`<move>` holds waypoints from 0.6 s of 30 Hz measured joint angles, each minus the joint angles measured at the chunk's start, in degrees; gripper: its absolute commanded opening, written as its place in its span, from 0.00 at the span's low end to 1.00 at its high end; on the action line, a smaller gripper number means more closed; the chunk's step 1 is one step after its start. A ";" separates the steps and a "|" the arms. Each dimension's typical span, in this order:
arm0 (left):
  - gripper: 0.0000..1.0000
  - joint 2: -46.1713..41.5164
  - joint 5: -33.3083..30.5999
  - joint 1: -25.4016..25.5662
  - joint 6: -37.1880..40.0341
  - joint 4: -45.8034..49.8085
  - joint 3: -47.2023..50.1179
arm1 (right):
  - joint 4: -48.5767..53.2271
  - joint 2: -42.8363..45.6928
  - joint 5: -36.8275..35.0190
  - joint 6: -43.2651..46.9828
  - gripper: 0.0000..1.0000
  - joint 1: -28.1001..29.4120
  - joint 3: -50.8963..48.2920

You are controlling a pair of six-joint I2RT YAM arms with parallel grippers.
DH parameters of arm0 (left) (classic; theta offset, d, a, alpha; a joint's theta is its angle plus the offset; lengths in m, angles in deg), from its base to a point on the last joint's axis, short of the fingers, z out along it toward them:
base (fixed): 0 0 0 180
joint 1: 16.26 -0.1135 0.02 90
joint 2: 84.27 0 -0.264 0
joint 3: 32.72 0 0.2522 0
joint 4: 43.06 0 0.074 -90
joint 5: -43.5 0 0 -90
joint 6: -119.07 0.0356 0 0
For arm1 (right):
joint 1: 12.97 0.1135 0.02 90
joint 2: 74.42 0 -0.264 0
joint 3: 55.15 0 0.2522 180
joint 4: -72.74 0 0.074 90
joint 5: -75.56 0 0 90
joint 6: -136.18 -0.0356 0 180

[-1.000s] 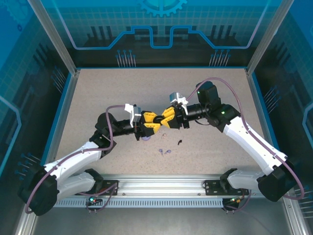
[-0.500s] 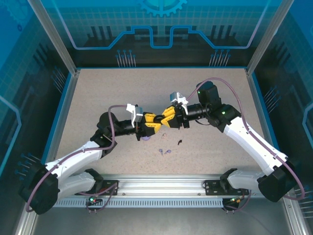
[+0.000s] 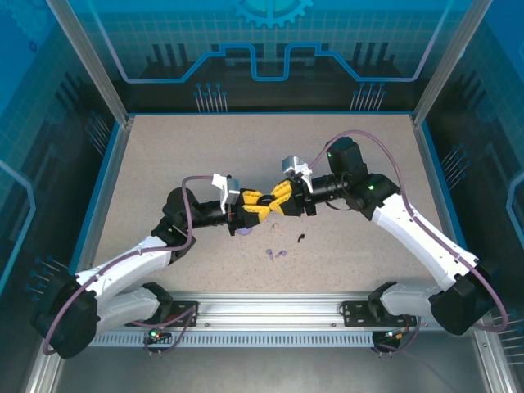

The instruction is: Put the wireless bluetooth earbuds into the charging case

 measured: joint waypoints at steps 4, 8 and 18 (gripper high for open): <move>0.36 0.00 0.00 0.04 0.20 0.11 0.00 | -0.07 0.00 0.00 -0.02 0.25 0.02 0.00; 0.37 0.00 0.00 0.04 0.24 0.15 0.00 | -0.26 0.02 0.00 -0.02 0.25 0.00 0.00; 0.22 0.04 0.00 0.09 0.31 0.81 0.00 | -0.37 0.04 -0.02 -0.04 0.25 0.00 0.00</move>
